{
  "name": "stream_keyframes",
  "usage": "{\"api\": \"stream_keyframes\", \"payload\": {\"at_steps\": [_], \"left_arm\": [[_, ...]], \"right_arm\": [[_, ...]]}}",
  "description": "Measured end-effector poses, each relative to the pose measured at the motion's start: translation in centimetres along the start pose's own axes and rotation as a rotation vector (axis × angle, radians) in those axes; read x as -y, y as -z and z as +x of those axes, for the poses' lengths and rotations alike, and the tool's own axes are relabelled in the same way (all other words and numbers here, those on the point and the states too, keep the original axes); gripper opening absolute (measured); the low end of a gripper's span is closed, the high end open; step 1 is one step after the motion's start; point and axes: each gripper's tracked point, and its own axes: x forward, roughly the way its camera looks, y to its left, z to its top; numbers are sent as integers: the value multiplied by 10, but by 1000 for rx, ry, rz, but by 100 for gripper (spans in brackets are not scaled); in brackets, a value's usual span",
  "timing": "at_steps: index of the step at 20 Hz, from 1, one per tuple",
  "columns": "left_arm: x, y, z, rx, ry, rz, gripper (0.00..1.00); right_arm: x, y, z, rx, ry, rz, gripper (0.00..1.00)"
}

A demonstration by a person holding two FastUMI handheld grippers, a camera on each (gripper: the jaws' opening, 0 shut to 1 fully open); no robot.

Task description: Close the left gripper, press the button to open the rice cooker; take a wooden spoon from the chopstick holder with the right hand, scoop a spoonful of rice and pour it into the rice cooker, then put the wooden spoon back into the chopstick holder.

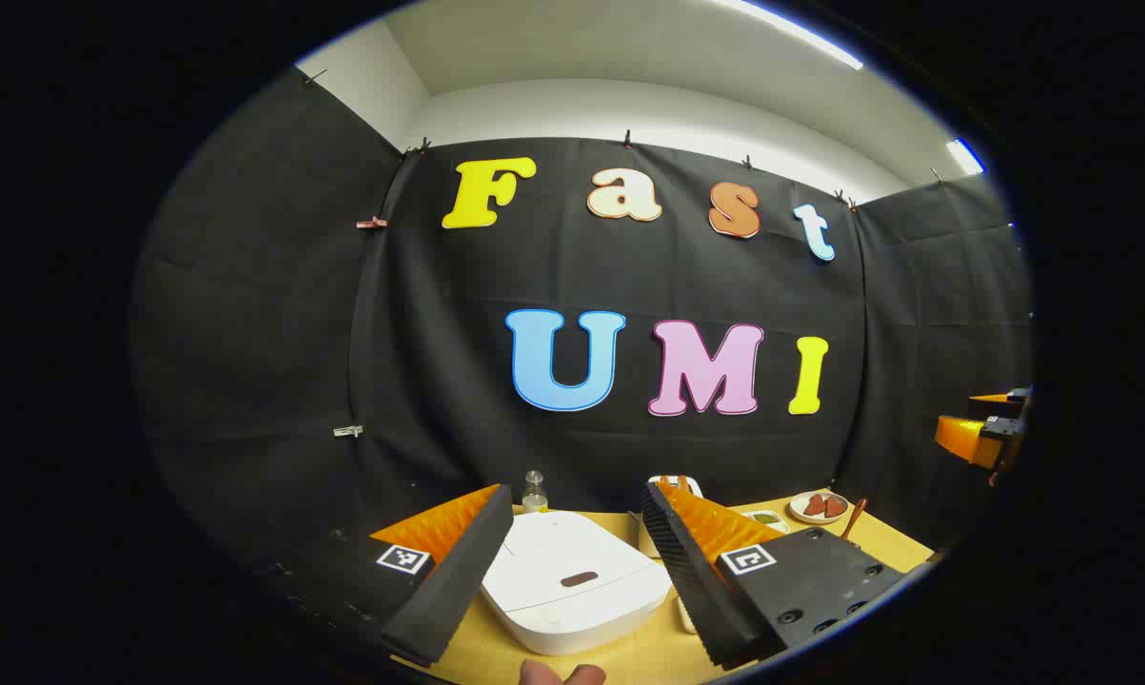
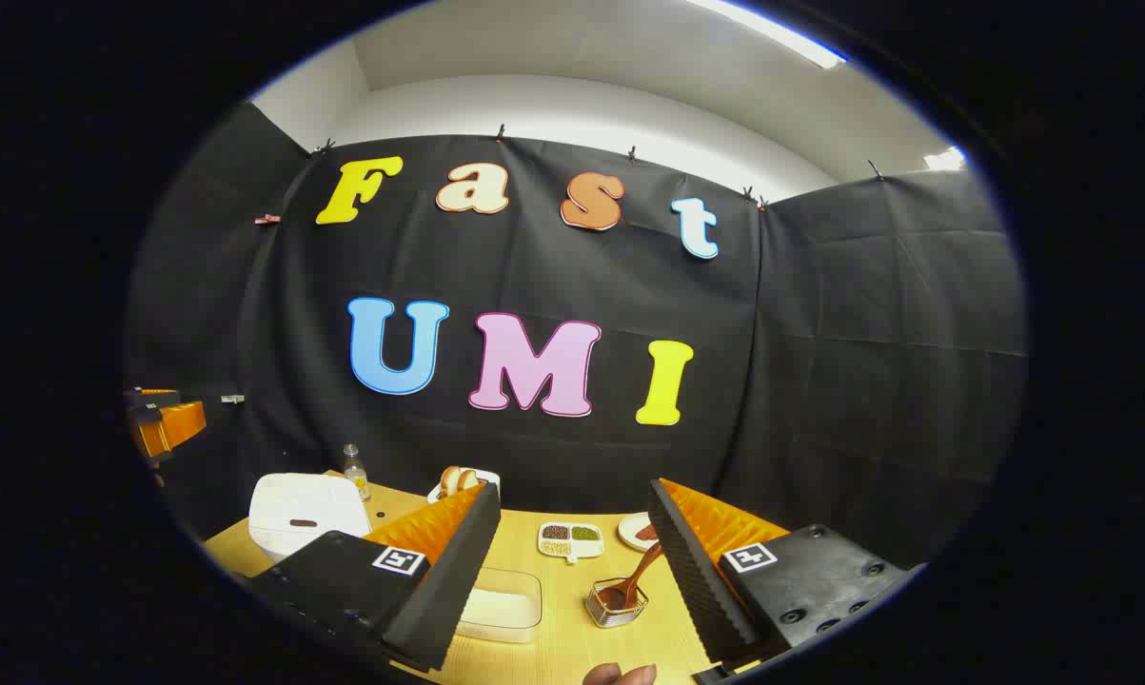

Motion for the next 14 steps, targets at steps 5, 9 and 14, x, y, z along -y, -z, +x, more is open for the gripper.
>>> {"api": "stream_keyframes", "payload": {"at_steps": [5, 9, 14], "left_arm": [[3, 0, 1, 1, 13, -4, 95], [3, 0, 1, -6, 18, 3, 95], [4, -1, 2, -3, 27, 11, 95]], "right_arm": [[0, 1, 1, 4, 5, 17, 97], [3, 3, 3, 5, 17, 20, 97], [6, 7, 4, 12, 37, -5, 98]]}}
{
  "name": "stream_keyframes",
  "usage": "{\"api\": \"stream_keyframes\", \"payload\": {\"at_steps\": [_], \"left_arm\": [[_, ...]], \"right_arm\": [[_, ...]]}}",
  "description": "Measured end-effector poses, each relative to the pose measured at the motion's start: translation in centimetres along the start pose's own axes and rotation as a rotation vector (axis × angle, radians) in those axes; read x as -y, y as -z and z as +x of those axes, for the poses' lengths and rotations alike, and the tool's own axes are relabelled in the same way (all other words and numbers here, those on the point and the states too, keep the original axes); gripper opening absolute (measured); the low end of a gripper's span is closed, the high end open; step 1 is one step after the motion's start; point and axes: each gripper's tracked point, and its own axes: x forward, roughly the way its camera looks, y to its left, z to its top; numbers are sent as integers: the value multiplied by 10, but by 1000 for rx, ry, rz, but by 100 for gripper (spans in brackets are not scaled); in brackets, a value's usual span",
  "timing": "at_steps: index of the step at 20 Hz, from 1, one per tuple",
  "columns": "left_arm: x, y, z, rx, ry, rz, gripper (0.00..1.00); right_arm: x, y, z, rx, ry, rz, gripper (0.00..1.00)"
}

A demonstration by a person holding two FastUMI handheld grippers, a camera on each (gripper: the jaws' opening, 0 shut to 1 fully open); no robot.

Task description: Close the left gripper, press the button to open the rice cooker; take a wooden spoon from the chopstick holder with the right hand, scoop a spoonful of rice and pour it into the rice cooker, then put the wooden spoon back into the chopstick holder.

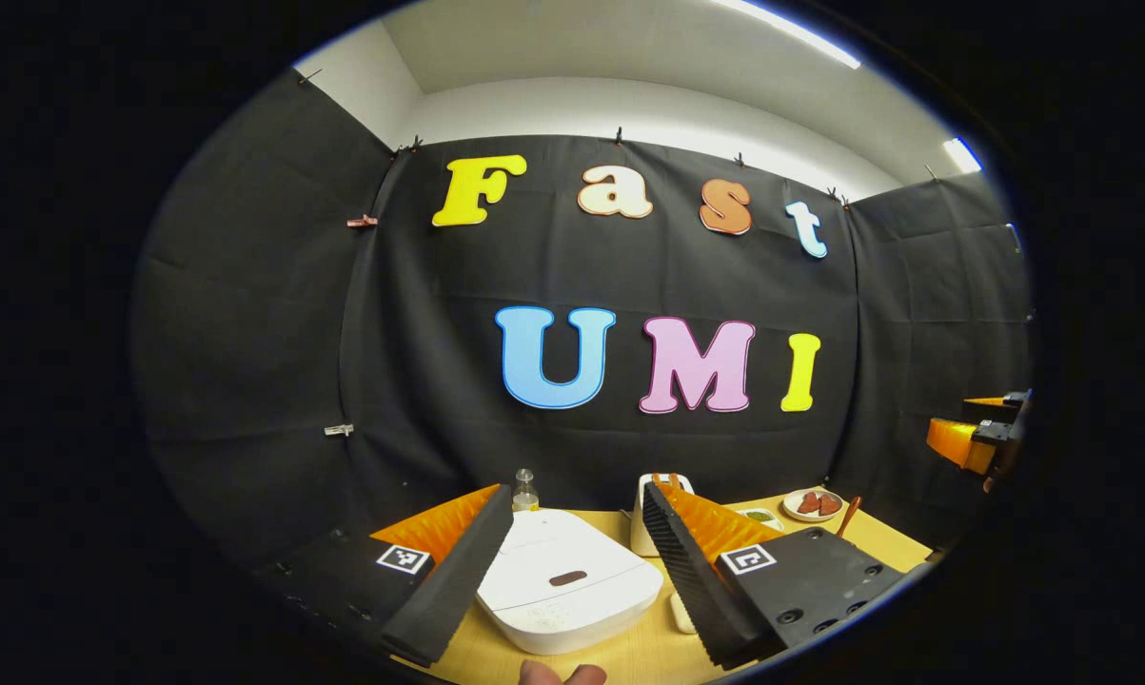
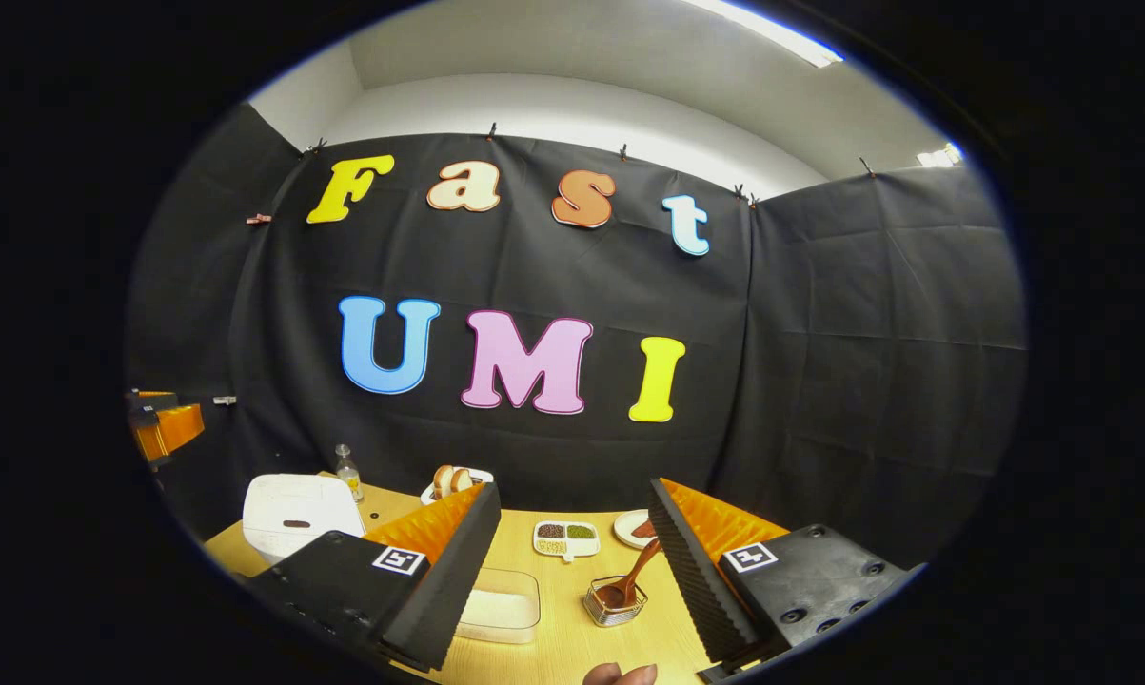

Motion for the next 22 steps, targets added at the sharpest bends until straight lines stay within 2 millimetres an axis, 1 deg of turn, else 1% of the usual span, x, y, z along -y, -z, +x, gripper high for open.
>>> {"api": "stream_keyframes", "payload": {"at_steps": [6, 10, 11, 12, 14, 15, 16, 17, 18, 19, 20, 22], "left_arm": [[1, -2, 4, 14, 1, 3, 95], [3, 3, 5, -19, 13, 13, 95], [5, 5, 7, -33, 34, 16, 95], [7, 12, 16, -55, 65, 25, 91], [3, 34, 39, -114, 135, 95, 50], [5, 47, 47, -169, 195, 137, 29], [11, 64, 52, -250, 271, 170, 17], [18, 85, 50, -349, 373, 180, 8], [29, 105, 51, -433, 462, 171, 7], [33, 121, 53, -495, 511, 147, 7], [29, 137, 61, -543, 539, 121, 7], [13, 153, 81, -612, 553, 101, 7]], "right_arm": [[-1, 16, 4, -11, 10, 11, 98], [3, 19, 5, -18, 13, 23, 97], [5, 20, 5, -20, 17, 23, 97], [8, 19, 6, -18, 22, 24, 98], [11, 20, 7, -18, 25, 24, 98], [11, 22, 8, -21, 22, 25, 98], [11, 22, 8, -23, 21, 27, 97], [12, 23, 9, -26, 22, 28, 97], [13, 23, 9, -28, 25, 28, 98], [14, 23, 9, -29, 28, 24, 98], [15, 25, 8, -29, 31, 15, 98], [18, 26, 7, -33, 42, -8, 98]]}}
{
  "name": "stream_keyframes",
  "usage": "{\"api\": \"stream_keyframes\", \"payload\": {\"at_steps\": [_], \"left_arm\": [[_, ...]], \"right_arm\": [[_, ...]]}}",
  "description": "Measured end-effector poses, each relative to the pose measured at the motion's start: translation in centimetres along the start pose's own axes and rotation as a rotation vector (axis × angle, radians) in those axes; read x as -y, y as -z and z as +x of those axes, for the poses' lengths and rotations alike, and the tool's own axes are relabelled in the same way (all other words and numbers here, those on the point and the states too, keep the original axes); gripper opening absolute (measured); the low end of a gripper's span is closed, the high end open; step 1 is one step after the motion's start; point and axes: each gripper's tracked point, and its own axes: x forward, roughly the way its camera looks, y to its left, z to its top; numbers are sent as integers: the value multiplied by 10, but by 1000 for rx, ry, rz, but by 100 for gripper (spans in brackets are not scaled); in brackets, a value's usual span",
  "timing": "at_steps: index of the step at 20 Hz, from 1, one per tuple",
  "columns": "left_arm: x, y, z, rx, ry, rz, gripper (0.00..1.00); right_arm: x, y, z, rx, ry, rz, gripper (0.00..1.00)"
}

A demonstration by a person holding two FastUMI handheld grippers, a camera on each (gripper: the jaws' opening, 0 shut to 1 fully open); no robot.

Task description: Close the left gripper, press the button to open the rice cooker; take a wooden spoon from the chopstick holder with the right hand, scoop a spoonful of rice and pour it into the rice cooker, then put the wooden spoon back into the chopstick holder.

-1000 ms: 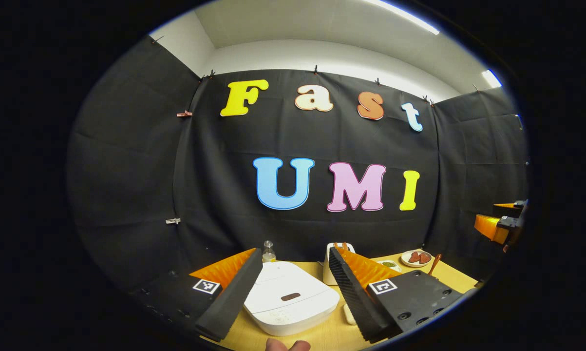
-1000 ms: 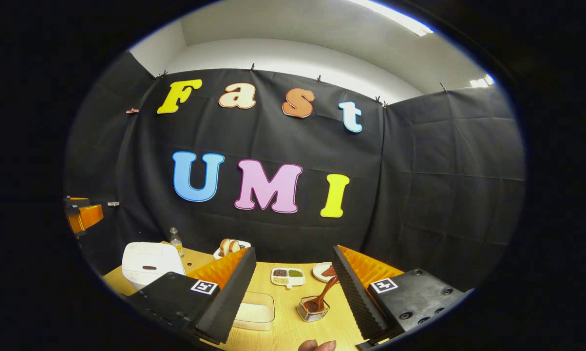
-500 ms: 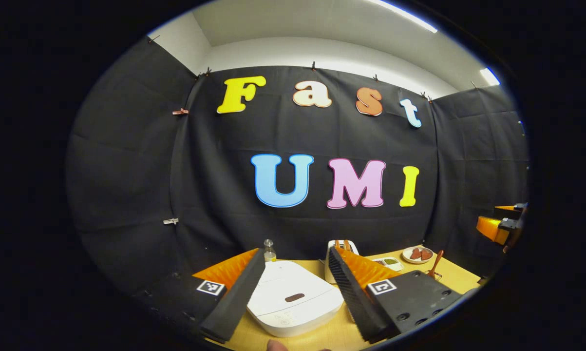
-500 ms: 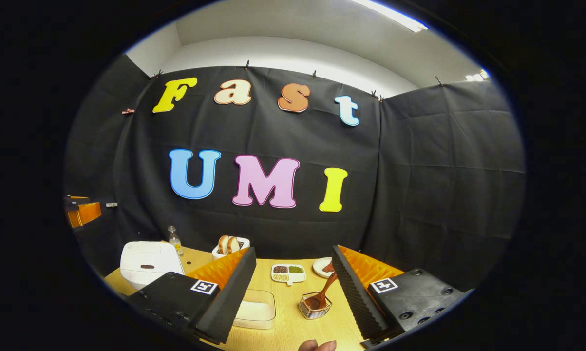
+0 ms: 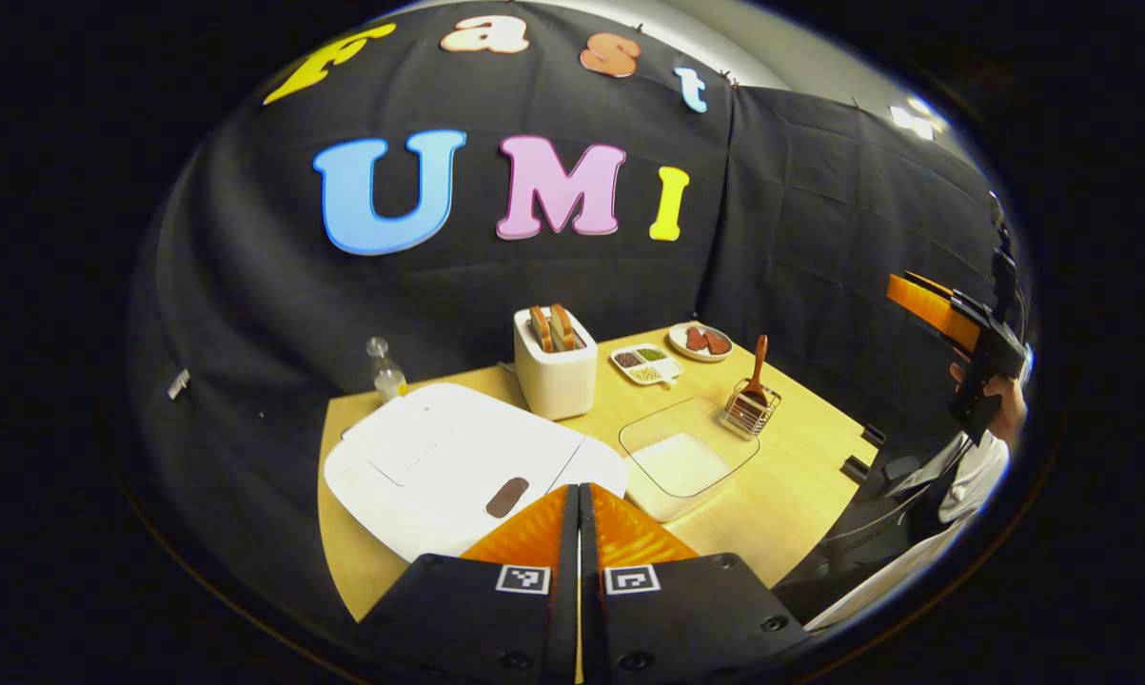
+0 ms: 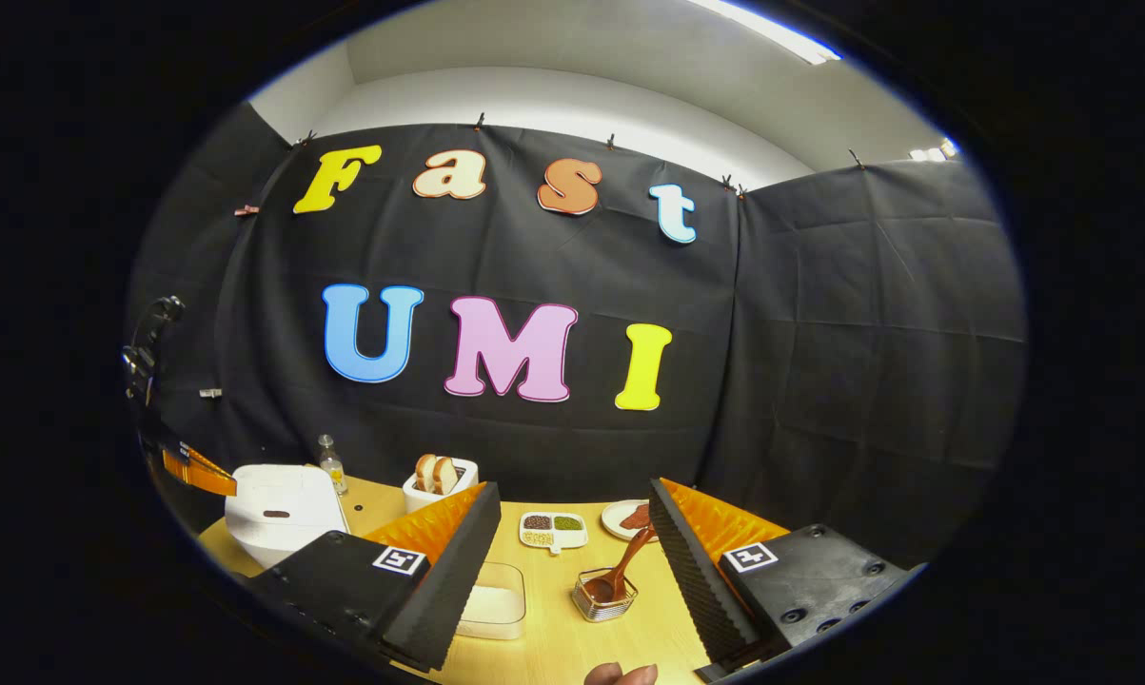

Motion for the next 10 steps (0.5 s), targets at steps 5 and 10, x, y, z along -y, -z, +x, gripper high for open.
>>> {"api": "stream_keyframes", "payload": {"at_steps": [5, 10], "left_arm": [[-32, 7, 32, -98, 28, 29, 7], [-39, 17, 67, -175, 58, 58, 7]], "right_arm": [[14, 6, -3, -14, 41, -36, 97], [29, 11, -7, -23, 85, -40, 98]]}}
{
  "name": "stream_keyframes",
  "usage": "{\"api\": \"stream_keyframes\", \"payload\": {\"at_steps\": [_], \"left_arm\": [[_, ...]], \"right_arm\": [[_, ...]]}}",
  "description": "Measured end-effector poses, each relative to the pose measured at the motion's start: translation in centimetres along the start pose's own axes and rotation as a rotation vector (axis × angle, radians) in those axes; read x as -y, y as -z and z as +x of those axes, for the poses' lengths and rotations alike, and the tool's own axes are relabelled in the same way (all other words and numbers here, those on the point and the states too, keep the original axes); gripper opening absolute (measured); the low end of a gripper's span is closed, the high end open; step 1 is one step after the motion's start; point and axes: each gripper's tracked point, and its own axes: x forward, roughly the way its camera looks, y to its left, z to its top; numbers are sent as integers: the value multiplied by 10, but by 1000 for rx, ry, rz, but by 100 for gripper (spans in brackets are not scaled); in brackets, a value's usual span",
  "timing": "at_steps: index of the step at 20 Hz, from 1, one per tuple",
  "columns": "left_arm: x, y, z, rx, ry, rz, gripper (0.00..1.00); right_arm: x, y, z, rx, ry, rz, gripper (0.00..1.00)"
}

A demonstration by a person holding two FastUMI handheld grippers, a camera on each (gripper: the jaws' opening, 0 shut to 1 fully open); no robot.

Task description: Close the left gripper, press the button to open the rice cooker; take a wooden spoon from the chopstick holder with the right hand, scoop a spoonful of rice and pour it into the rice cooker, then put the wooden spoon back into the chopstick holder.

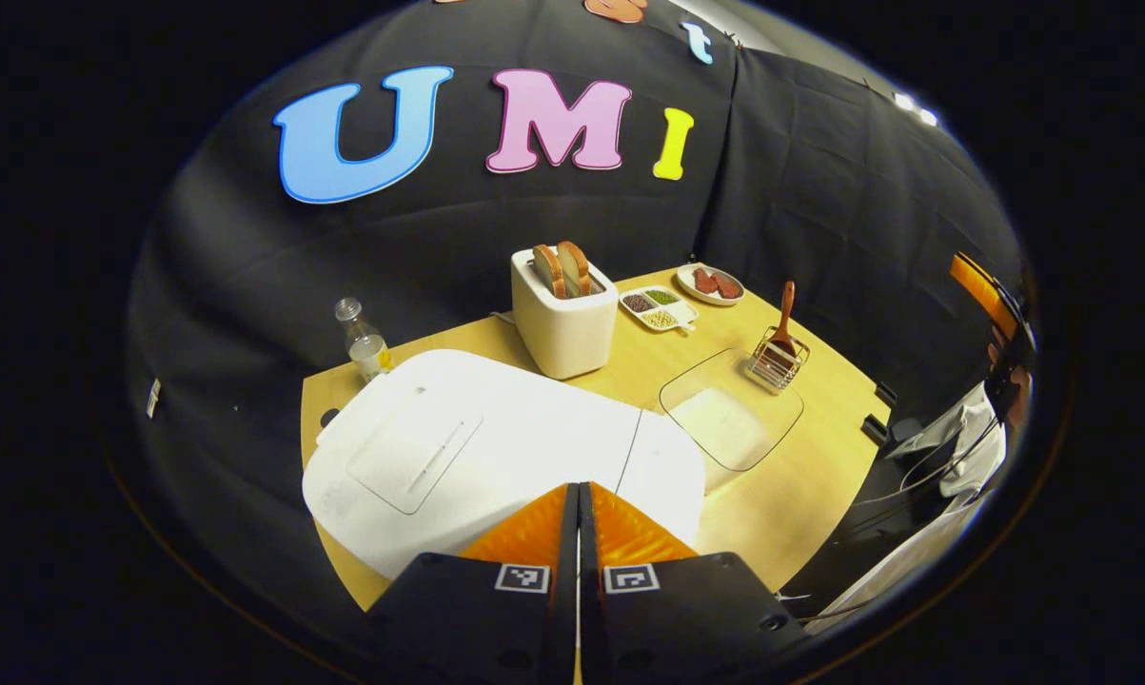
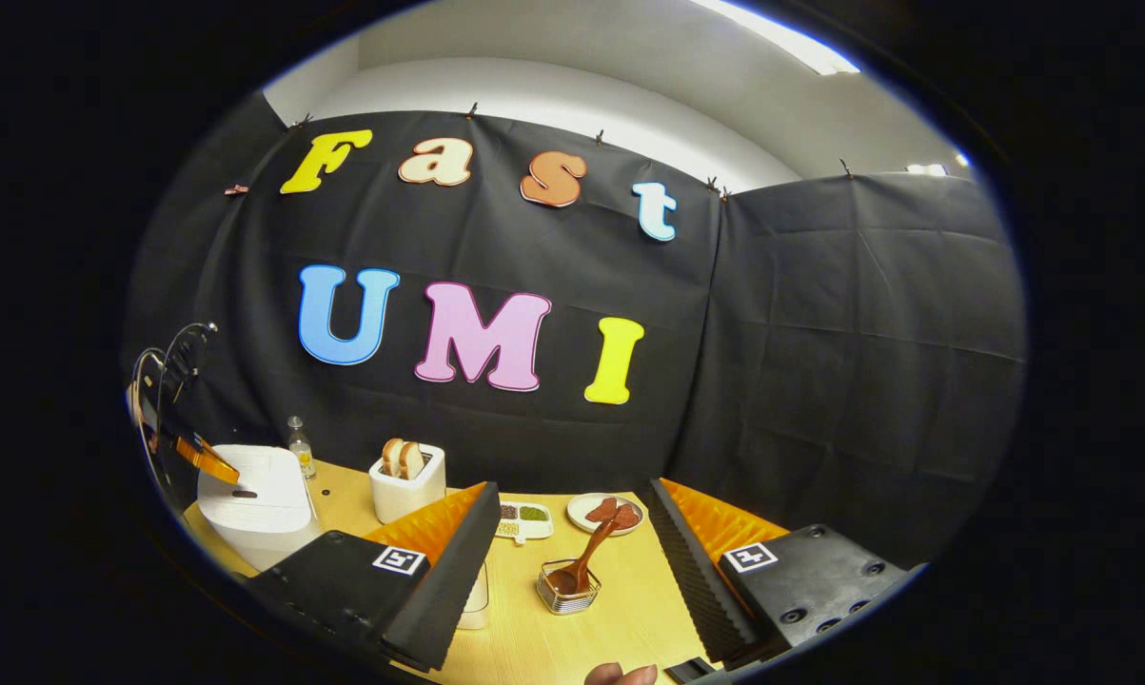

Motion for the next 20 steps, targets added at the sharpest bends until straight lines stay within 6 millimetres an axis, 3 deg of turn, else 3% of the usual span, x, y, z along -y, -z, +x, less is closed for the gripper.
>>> {"api": "stream_keyframes", "payload": {"at_steps": [8, 14, 20], "left_arm": [[-7, 14, 23, -56, -2, 10, 7], [-7, 24, 25, -82, 10, -9, 7], [-7, 12, 19, -55, -36, 58, 7]], "right_arm": [[25, 9, -3, -24, 66, -16, 98], [31, 15, -7, -36, 81, -20, 97], [30, 20, -10, -49, 78, -24, 97]]}}
